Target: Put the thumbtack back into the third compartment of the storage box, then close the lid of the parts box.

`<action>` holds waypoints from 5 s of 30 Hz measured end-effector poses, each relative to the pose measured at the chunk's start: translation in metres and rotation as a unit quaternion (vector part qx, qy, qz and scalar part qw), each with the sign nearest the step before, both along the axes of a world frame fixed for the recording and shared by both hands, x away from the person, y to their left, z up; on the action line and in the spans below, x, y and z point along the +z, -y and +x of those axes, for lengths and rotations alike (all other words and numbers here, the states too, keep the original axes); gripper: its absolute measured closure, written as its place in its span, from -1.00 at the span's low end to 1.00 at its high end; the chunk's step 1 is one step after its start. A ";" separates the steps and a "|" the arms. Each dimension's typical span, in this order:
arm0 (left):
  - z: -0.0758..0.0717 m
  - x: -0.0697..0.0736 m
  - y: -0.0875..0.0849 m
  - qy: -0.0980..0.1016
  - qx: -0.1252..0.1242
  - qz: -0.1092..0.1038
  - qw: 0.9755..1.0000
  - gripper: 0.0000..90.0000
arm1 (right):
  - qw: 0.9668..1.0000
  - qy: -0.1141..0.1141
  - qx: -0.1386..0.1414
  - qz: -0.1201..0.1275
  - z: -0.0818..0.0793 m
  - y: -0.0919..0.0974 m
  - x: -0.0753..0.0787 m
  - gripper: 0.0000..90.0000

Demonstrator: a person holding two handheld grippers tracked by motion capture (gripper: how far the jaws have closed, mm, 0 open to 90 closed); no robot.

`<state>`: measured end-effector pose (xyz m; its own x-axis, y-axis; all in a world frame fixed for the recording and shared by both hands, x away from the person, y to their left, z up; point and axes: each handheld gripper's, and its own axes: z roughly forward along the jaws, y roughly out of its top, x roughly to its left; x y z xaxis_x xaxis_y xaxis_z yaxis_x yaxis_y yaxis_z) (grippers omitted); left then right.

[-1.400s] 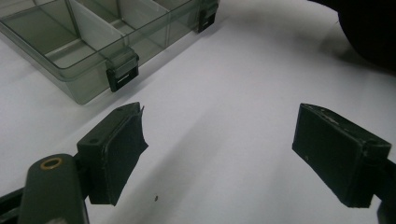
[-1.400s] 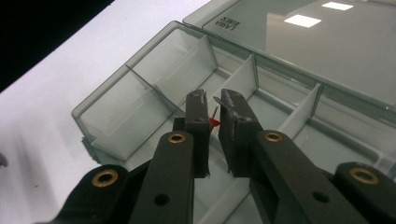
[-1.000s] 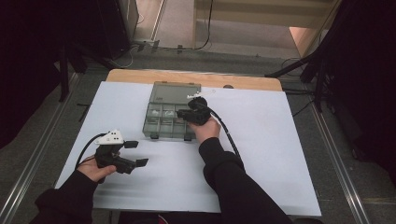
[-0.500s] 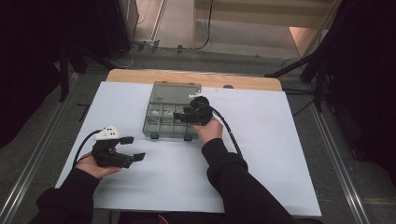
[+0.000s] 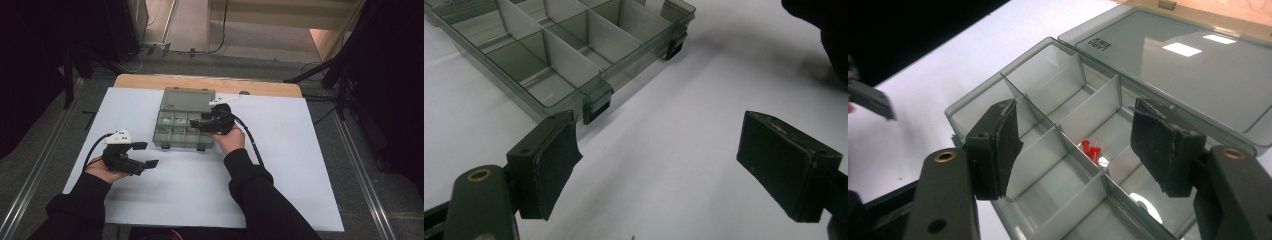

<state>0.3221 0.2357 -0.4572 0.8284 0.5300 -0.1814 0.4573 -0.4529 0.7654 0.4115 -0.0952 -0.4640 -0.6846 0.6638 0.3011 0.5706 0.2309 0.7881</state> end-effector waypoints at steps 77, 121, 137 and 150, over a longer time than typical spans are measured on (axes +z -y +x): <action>0.187 0.001 0.042 -0.045 0.190 0.025 0.981 -0.15 | 0.991 -0.056 -0.115 -0.024 0.075 0.037 -0.019 -0.13; 0.203 -0.036 0.048 -0.122 0.226 -0.013 0.966 -0.15 | 0.977 -0.157 -0.130 0.062 0.091 0.043 -0.055 0.16; 0.202 -0.028 0.040 -0.095 0.219 -0.031 0.971 0.22 | 0.981 -0.127 -0.128 0.068 0.091 0.040 -0.049 0.33; 0.206 -0.019 0.043 -0.082 0.197 -0.019 0.977 0.17 | 0.988 -0.089 -0.121 0.046 0.086 0.044 -0.036 0.57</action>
